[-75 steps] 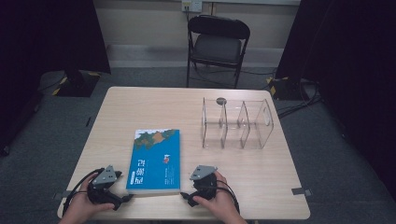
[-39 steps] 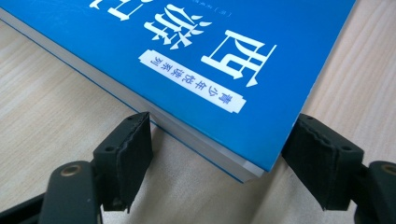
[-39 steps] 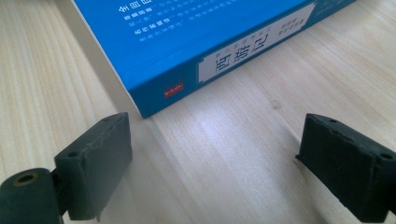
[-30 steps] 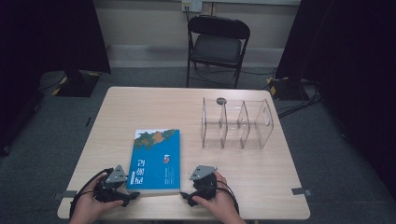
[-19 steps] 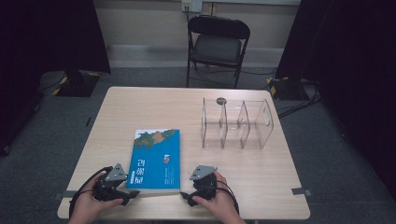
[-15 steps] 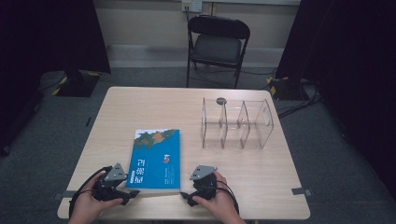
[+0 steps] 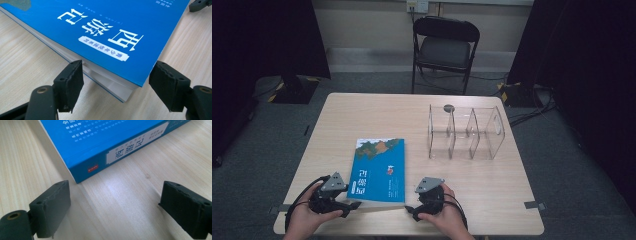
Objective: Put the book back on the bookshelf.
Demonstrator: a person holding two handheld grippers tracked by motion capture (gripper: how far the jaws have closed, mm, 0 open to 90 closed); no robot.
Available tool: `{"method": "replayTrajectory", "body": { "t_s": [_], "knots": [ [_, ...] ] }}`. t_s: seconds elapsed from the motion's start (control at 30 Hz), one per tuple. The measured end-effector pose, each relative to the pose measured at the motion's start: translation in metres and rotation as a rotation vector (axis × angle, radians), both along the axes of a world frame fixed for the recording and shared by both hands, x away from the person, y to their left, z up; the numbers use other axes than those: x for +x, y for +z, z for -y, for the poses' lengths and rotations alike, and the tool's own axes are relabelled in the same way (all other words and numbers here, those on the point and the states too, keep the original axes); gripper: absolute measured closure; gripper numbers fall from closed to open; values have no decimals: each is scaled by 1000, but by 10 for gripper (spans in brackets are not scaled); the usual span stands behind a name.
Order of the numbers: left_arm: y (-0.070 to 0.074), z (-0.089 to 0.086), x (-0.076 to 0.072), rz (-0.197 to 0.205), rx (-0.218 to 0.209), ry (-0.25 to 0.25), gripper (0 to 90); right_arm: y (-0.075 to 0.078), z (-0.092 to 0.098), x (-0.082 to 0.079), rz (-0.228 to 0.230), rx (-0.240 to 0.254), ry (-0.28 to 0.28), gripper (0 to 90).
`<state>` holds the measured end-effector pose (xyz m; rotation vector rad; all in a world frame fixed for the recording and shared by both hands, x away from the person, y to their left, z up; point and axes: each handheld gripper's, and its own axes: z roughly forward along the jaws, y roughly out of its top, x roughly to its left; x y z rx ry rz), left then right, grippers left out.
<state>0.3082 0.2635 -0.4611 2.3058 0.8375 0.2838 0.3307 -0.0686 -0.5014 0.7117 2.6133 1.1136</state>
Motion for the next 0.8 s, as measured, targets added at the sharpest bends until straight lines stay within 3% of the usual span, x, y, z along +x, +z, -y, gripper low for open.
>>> {"method": "replayTrajectory", "body": {
  "t_s": [0.17,0.23,0.4,0.47,0.7,0.8],
  "knots": [
    [2,0,1,-15,-7,2,287,0,-1,0,0,1,-7,93],
    [2,0,2,-23,-5,1,288,2,-2,-1,-3,3,0,136],
    [3,-1,2,-17,-3,2,290,8,-8,-4,-12,2,30,132],
    [2,0,1,-22,-16,11,292,12,-8,-5,3,20,33,132],
    [4,0,2,-22,-16,13,300,22,-15,-2,-39,99,30,132],
    [4,0,2,-34,-18,16,300,23,-24,-1,-39,105,48,131]
  ]
}}
